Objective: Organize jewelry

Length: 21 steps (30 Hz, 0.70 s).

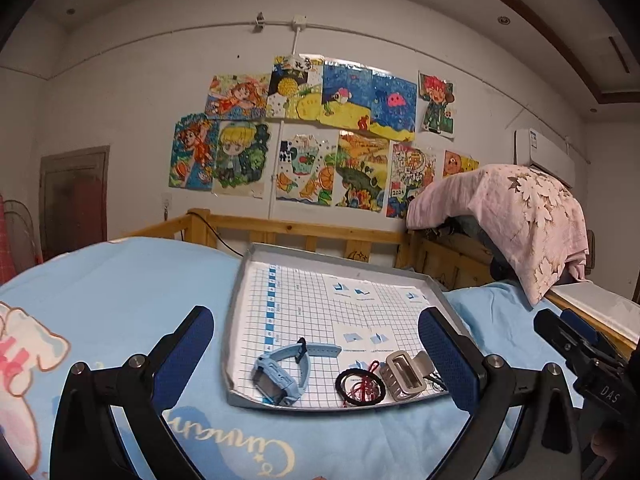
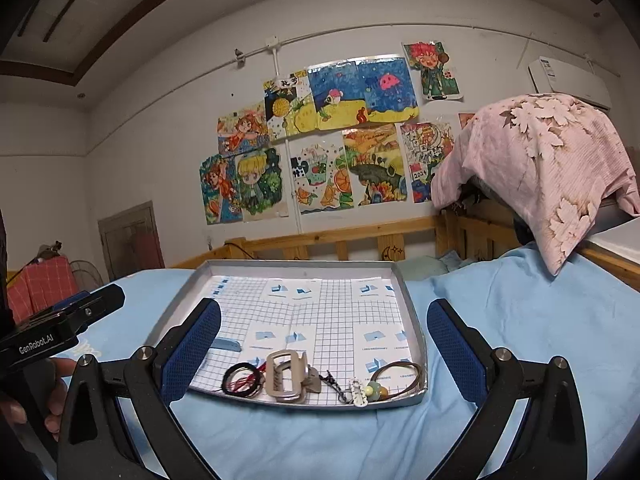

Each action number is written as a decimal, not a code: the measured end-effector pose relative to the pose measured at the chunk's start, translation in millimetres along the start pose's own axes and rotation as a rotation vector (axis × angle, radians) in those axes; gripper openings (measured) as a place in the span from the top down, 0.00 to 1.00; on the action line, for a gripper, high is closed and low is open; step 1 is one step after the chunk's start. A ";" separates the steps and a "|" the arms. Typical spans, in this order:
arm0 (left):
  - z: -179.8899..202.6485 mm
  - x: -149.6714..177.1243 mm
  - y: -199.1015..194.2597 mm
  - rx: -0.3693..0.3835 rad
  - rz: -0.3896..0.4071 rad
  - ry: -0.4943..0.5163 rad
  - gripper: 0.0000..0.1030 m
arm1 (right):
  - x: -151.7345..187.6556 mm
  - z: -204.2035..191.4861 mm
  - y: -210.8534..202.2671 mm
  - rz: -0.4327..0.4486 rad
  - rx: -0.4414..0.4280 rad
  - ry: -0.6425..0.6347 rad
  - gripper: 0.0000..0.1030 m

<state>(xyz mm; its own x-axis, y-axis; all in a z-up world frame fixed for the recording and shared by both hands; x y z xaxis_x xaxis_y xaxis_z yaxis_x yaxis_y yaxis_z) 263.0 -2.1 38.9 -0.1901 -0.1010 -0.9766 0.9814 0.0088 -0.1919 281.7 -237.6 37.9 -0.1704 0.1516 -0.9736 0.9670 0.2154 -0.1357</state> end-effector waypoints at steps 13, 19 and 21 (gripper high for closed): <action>-21.8 3.6 -79.4 -0.064 0.020 0.018 0.00 | -10.2 -24.3 -80.7 0.043 -0.009 -0.036 0.01; -34.5 8.0 -115.6 -0.090 0.036 0.009 0.00 | -10.4 -40.4 -114.6 0.051 -0.012 -0.073 0.01; -36.8 12.0 -125.2 -0.094 0.034 0.004 0.00 | -9.3 -45.2 -125.1 0.049 -0.013 -0.079 0.01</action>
Point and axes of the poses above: each gripper's, at about its wrist camera, not at the fingertips, and y roughly the way its jaws point, z to its right, x to its underside, the point moved 6 cm from there along y, roughly the way its jaws point, and after that the axes turned 1 degree about y, right-handed, at the moved point
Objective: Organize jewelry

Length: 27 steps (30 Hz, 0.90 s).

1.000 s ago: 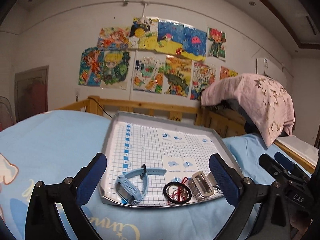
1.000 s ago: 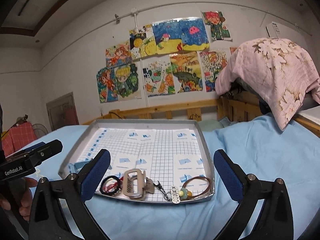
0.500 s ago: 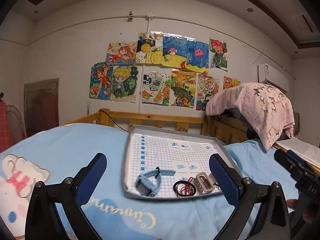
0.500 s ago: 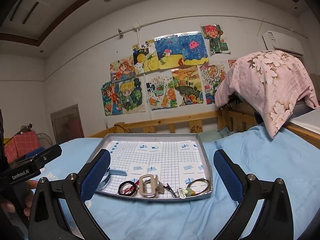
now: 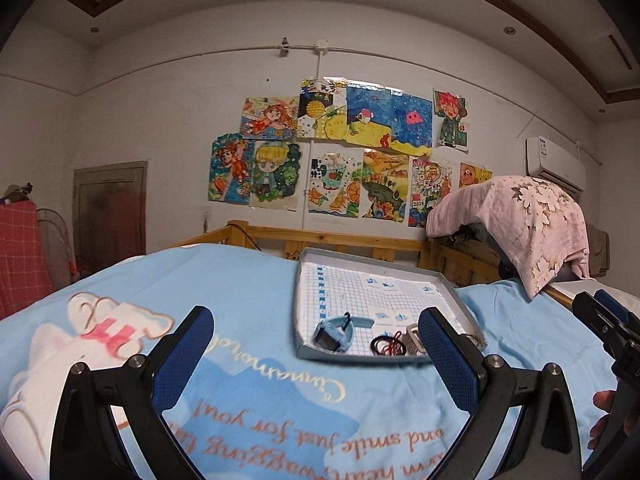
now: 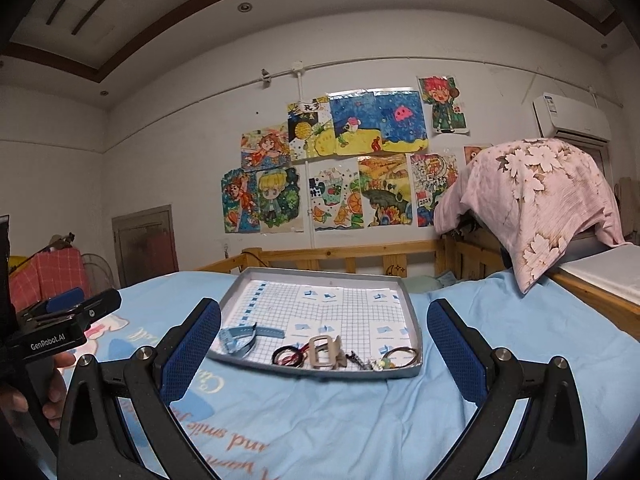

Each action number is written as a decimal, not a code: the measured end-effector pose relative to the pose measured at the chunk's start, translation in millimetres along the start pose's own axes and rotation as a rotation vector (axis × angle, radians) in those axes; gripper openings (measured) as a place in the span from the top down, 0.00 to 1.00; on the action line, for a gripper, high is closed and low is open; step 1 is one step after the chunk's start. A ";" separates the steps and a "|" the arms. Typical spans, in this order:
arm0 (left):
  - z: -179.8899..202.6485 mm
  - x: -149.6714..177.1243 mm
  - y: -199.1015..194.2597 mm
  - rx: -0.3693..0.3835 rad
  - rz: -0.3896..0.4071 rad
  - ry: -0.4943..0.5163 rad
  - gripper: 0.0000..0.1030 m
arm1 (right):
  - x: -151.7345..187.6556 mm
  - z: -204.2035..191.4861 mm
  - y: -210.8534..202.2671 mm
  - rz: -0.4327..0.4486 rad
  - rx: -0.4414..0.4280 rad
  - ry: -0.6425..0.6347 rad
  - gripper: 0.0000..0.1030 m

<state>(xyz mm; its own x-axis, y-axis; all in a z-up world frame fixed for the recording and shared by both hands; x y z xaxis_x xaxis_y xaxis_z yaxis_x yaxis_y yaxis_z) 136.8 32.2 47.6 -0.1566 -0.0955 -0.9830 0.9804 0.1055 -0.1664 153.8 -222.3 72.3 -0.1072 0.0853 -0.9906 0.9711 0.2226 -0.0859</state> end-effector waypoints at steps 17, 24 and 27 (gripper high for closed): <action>9.3 39.8 -28.6 0.031 -0.018 0.066 0.00 | 32.6 -3.7 -40.5 -0.066 0.075 -0.041 0.01; 6.8 51.6 -27.8 0.038 -0.038 0.057 0.00 | 42.0 3.2 -38.9 -0.078 0.095 -0.026 0.01; 5.2 55.8 -27.0 0.035 -0.041 0.051 0.00 | 47.5 1.4 -38.8 -0.083 0.099 -0.035 0.01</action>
Point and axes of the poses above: each gripper's, at about its wrist camera, not at the fingertips, and y roughly the way its jaws point, z to its right, x to its underside, the point moved 6 cm from there along y, roughly the way its jaws point, and after that the axes turned 1 degree about y, right-handed, at the moved point
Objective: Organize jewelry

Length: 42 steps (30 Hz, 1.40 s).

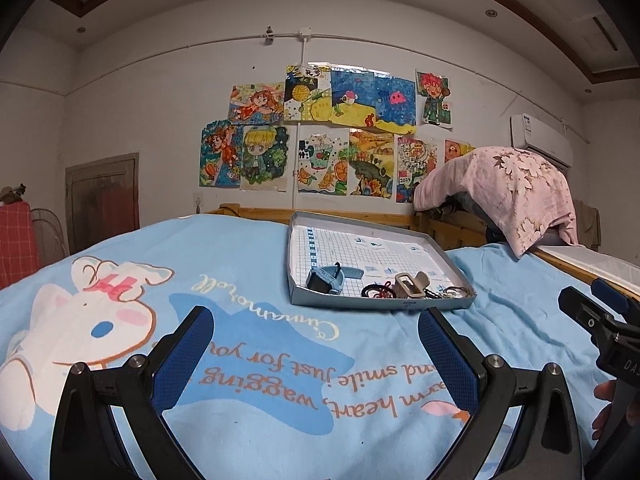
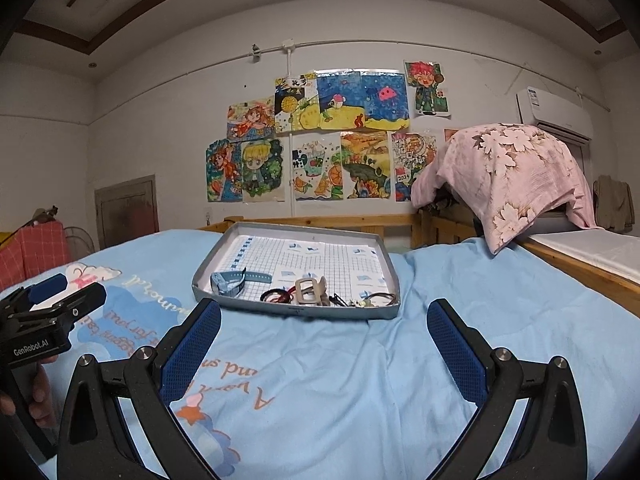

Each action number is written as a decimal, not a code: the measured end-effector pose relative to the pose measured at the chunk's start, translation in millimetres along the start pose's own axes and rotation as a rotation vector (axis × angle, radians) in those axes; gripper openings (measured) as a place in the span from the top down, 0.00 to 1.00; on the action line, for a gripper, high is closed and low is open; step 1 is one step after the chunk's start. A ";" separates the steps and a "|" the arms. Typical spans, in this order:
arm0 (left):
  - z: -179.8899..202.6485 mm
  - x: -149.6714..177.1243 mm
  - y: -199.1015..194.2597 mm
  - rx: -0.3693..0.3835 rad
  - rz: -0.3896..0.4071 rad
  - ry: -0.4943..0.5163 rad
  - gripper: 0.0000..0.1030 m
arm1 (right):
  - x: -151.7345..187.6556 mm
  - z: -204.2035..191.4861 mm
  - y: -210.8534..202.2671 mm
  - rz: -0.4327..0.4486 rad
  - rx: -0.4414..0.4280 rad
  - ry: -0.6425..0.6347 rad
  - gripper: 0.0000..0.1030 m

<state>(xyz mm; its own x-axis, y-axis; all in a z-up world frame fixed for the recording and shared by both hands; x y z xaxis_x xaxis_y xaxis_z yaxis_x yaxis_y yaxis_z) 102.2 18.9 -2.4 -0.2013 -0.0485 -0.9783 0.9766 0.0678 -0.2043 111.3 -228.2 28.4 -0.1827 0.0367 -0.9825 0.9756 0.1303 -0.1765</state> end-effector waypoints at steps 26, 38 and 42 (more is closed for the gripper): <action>6.5 13.5 2.1 0.010 -0.025 0.022 0.00 | 16.7 7.8 10.9 -0.043 0.013 0.039 0.01; 6.3 13.4 2.6 0.010 -0.025 0.022 0.00 | 16.8 6.9 11.2 -0.043 0.012 0.033 0.01; 5.9 13.5 2.4 0.010 -0.025 0.022 0.00 | 16.8 7.0 11.5 -0.044 0.011 0.033 0.01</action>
Point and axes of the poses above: each gripper's, at about its wrist camera, not at the fingertips, and y roughly the way its jaws point, z to its right, x to its underside, the point moved 6 cm from there along y, roughly the way its jaws point, and after that the axes turned 1 degree about y, right-handed, at the moved point
